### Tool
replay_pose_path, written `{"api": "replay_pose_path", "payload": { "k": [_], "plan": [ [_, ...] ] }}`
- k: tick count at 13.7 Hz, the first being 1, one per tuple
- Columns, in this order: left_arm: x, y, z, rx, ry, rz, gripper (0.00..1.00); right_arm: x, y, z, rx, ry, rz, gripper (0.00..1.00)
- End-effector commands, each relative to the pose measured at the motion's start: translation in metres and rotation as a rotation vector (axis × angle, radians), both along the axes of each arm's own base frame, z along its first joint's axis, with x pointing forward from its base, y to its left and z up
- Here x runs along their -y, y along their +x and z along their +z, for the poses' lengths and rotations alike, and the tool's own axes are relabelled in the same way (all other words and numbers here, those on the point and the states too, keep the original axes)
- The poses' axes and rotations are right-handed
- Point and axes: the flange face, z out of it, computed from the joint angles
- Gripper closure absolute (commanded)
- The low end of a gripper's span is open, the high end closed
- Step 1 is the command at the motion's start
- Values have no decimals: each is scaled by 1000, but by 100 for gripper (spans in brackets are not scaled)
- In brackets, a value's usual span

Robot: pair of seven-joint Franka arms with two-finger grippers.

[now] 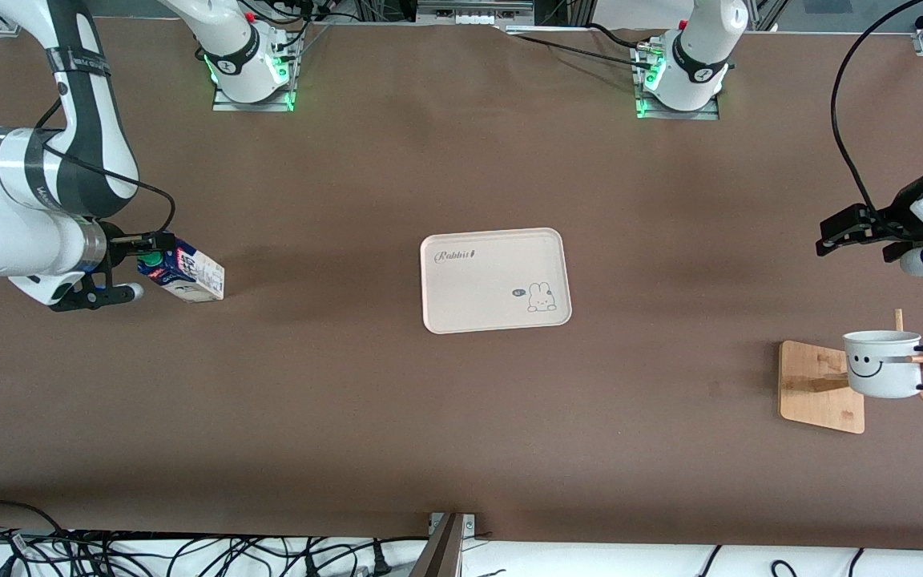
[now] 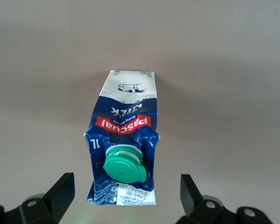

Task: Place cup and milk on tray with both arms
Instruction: 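Close the right gripper on the milk carton while the left gripper approaches the mug, then lower the left gripper onto the mug rim and grasp it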

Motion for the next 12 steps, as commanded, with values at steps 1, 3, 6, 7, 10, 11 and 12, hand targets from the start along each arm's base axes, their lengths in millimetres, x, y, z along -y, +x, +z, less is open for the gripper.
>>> {"api": "replay_pose_path", "payload": {
  "k": [1, 3, 6, 7, 10, 11, 12],
  "plan": [
    [-3, 6, 4, 26, 38, -4, 0, 2, -10, -2, 11, 6, -19, 0],
    [-5, 9, 1, 32, 75, -11, 0, 3, -11, -6, 2, 5, -19, 0],
    [-5, -2, -31, 124, 90, -21, 0, 4, -13, -12, -8, 4, -23, 0],
    [-4, -8, -43, 169, 97, -26, 0, 5, -13, -15, -13, 4, -23, 0],
    [-5, -9, -73, 244, 97, -27, 0, 6, -13, -20, -19, 2, -24, 0],
    [-8, -8, -85, 267, 98, -25, 0, 6, -13, -20, -19, 2, -24, 0],
    [-7, -8, -95, 288, 97, -26, 0, 8, -13, -21, -20, 2, -27, 0]
  ]
}}
